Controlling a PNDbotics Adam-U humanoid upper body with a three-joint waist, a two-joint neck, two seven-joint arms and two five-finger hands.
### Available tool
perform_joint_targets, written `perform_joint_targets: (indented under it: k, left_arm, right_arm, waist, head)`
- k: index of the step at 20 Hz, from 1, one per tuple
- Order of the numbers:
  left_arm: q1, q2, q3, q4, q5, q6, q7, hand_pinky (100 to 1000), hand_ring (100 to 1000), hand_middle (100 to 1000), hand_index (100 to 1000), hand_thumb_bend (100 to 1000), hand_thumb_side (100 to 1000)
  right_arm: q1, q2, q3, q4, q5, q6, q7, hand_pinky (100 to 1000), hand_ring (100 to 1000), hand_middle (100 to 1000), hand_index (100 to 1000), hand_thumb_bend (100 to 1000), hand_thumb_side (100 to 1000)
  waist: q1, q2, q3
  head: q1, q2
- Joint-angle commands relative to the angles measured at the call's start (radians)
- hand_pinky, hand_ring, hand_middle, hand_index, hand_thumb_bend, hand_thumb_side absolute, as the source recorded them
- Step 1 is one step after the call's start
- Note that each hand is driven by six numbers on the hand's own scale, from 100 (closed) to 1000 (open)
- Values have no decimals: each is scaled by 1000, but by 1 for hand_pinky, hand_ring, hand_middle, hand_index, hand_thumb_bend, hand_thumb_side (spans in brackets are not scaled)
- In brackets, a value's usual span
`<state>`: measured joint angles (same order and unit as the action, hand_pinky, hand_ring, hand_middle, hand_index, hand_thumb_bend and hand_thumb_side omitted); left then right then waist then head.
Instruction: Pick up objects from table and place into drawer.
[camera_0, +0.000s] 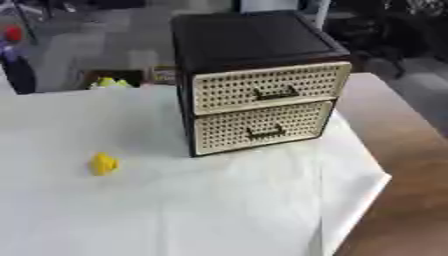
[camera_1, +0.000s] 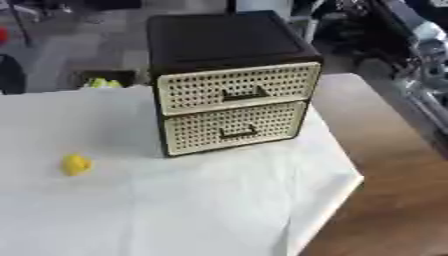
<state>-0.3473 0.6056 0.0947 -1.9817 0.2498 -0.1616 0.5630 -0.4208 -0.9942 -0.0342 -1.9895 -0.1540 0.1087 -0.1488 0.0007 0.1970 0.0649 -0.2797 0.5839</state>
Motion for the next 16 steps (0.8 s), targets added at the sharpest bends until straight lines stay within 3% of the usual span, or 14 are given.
perform_joint_targets:
  k: [1,6,11,16]
  left_arm:
    - [-25,5,1,-18,-17,-2,4,792,904,899,923,100,1000]
    - [-42,-21,-4,-18,-46,4,13,793,907,897,921,100,1000]
    - [-57,-40,-6,-18,-124,15,32,797,908,895,921,100,1000]
    - [-79,-52,-19,-18,-227,56,51,792,901,880,913,100,1000]
  right_arm:
    - [-35,4,-1,-11,31,-6,-93,674,750,758,853,100,1000]
    - [-93,65,17,-11,91,-35,-214,688,764,774,856,100,1000]
    - [-139,131,31,-11,199,-64,-315,708,783,793,859,100,1000]
    - [-157,189,54,-11,303,-70,-389,710,787,794,859,100,1000]
  waist:
    - [4,-8,5]
    - [13,1,14]
    - [19,10,21]
    - [25,16,29]
  head:
    - [-7,12]
    - [3,39]
    - [9,40]
    - [51,52]
